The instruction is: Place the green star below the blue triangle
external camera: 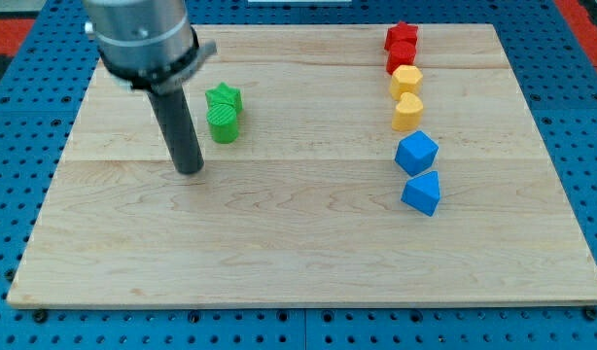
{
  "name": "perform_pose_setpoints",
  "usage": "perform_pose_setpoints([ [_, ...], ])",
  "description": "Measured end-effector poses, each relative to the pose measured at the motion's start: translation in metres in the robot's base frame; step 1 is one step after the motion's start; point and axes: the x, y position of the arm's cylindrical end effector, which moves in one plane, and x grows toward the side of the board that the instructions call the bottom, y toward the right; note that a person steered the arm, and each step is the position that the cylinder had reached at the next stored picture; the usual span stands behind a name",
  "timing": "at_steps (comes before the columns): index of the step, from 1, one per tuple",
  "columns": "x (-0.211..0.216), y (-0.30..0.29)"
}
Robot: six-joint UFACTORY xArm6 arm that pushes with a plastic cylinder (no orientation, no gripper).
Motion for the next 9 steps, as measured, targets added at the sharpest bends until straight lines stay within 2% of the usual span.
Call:
perform_pose_setpoints([
  [1,-0.061,0.0],
  [2,-0.098,0.0],
  [3,-0.095,0.037],
  [4,-0.044,0.08],
  [5,-0.081,0.068],
  [6,-0.091,0.092],
  [7,-0.024,0.16],
  [8,0.057,0.182],
  [9,0.07,0.185],
])
